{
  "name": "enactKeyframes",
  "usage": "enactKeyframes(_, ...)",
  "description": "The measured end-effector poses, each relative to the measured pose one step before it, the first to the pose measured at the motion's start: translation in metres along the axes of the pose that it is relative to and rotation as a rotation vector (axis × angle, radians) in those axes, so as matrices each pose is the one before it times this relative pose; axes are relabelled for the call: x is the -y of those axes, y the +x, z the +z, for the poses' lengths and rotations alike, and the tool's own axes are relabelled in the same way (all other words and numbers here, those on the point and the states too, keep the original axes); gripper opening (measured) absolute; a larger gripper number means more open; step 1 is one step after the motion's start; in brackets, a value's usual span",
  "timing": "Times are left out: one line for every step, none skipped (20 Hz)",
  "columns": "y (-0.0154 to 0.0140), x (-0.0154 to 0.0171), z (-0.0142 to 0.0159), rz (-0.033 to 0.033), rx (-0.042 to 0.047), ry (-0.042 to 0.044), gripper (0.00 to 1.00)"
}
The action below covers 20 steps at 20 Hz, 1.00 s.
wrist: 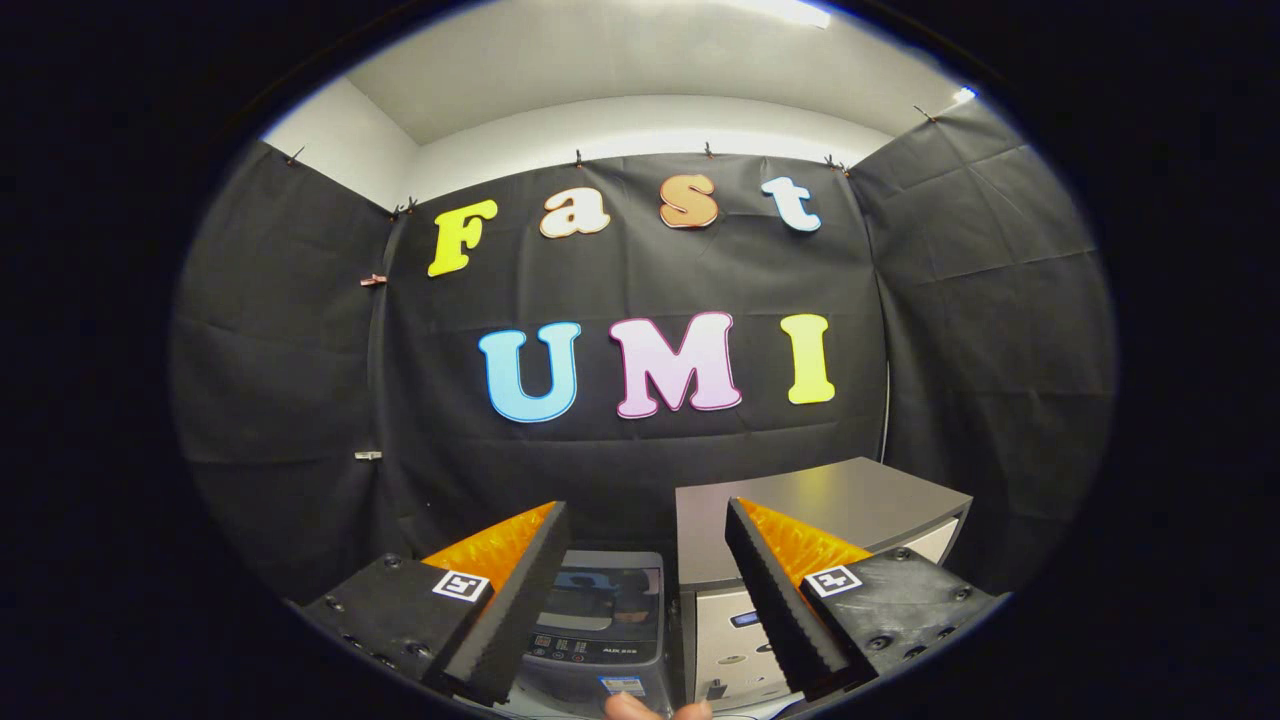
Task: Put the clothes into the washing machine and then close the washing machine lid.
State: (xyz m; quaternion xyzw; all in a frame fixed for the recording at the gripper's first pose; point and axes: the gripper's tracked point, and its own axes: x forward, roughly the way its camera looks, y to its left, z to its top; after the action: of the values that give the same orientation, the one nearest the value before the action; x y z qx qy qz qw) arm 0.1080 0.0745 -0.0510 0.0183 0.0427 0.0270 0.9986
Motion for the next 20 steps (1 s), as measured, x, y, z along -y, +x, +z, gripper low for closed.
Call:
enactKeyframes(-0.00189,0.00134,0.00159,-0.00037,0.00444,0.00235,0.99)
enactKeyframes(-0.00105,-0.00058,0.00041,-0.0002,-0.00252,0.00167,0.99)
enactKeyframes(-0.00047,-0.00023,-0.00168,0.00585,-0.00529,0.00202,0.99)
enactKeyframes(-0.00188,-0.00019,0.00019,0.00499,-0.0038,0.00465,0.99)
enactKeyframes(-0.00133,0.0013,-0.00001,0.00112,-0.00209,0.00305,0.99)
enactKeyframes(-0.00062,0.00189,-0.00076,0.0008,-0.0011,-0.00006,0.99)
enactKeyframes(-0.00118,0.00161,-0.00014,0.00123,-0.00152,-0.00085,0.99)
enactKeyframes(-0.00193,-0.00072,0.00037,0.00568,-0.00122,0.00196,0.99)
enactKeyframes(-0.00077,-0.00031,0.00095,0.00132,-0.00053,0.00084,0.99)
enactKeyframes(-0.00245,0.00263,0.00277,-0.00137,0.00452,-0.00379,0.99)
enactKeyframes(-0.00161,0.00259,0.00334,-0.00479,0.00843,-0.00566,0.99)
enactKeyframes(-0.00104,0.00176,0.00299,-0.00453,0.00858,-0.00493,0.99)
enactKeyframes(-0.00112,0.00121,0.00248,-0.00064,0.0062,-0.00299,0.99)
enactKeyframes(-0.00292,-0.00011,0.00072,0.00036,0.00452,-0.00187,0.99)
enactKeyframes(-0.001,0.00074,0.00069,0.00172,0.00442,-0.00239,0.99)
enactKeyframes(-0.00065,0.00294,-0.00166,-0.00236,0.00013,-0.00362,0.99)
enactKeyframes(-0.00035,0.00352,-0.00214,-0.00229,-0.00694,-0.00268,0.99)
enactKeyframes(0.00024,0.00359,-0.00211,-0.0013,-0.00821,0.00059,0.99)
enactKeyframes(0.00067,0.00261,-0.00064,-0.00166,-0.00479,0.00296,0.99)
enactKeyframes(-0.00032,0.00508,0.00175,-0.00729,-0.00006,0.00132,0.99)
